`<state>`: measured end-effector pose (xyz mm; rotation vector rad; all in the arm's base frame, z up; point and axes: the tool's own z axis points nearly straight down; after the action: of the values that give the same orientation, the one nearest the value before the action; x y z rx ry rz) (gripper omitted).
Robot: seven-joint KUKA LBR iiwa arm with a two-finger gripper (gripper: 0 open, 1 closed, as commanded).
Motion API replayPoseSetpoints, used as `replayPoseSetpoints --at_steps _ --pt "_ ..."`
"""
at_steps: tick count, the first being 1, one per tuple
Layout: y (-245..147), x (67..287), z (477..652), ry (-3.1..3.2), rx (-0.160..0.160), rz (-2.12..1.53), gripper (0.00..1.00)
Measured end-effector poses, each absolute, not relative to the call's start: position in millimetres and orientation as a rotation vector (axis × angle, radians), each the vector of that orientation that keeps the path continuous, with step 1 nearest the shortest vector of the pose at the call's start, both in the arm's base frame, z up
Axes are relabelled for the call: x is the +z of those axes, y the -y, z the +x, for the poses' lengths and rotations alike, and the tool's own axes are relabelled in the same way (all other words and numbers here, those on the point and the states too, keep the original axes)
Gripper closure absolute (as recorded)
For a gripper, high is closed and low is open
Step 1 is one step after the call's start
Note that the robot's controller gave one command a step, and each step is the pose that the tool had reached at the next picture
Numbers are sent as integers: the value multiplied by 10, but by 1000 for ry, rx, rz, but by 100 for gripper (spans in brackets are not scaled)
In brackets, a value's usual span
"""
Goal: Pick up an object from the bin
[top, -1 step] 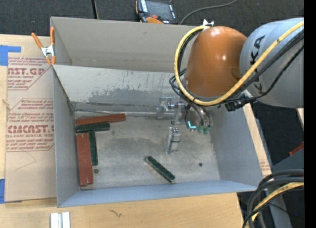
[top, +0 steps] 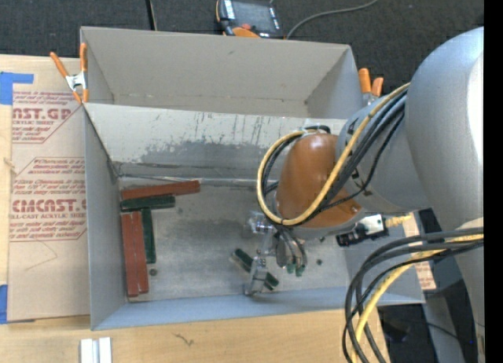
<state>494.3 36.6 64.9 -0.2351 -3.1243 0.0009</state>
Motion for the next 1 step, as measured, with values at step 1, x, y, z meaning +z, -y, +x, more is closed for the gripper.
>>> replayPoseSetpoints --at_steps 1 --pt "-498 1006 4812 3125 -2 -326 0"
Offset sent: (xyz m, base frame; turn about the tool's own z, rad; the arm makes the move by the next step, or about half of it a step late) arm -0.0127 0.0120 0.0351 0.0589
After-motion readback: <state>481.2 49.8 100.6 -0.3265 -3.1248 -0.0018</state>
